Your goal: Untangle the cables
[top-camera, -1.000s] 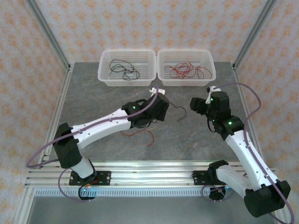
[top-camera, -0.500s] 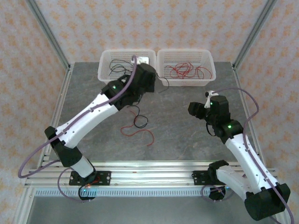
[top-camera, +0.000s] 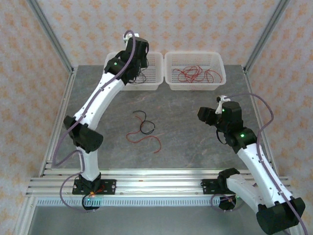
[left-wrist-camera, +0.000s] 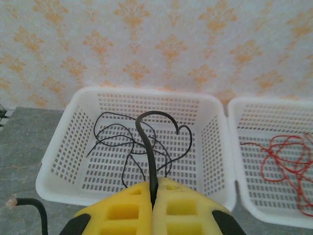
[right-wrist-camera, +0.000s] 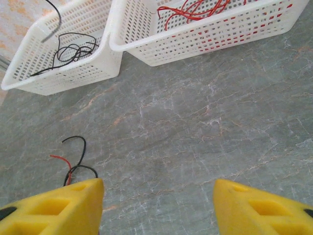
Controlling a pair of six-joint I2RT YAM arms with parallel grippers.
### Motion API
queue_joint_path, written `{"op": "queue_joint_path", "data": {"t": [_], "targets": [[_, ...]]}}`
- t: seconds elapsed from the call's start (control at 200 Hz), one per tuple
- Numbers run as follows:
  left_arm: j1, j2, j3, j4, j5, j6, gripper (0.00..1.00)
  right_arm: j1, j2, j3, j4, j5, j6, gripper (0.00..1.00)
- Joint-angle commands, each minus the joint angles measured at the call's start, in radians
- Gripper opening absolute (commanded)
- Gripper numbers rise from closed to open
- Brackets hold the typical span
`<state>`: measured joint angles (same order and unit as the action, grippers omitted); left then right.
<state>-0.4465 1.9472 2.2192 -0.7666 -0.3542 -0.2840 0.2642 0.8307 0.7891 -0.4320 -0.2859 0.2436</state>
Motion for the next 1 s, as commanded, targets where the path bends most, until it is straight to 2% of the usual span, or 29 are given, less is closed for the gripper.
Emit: {"op": "queue_joint_path", "data": {"t": [0.0,0.245,0.581,0.996], "targets": [[0.052,0.058,0.052,0.057,0.070,0.054,0.00,0.010,-0.017,0.021,-0.023,-0.012,0.020,0.59],[0.117,0.183,0.048,0.218,0.232,0.183,0.00,0.013,-0.038,0.001,-0.038,-0.004,0.044,0.59],[0.219,0.369,0.094,0.305,0.292,0.239,0.00,0.014,-0.038,-0.028,-0.036,0.010,0.067,0.58],[0.259,0.536,0.070,0.383,0.214,0.199,0.00,0.016,0.006,-0.036,-0.024,0.024,0.072,0.58]]}}
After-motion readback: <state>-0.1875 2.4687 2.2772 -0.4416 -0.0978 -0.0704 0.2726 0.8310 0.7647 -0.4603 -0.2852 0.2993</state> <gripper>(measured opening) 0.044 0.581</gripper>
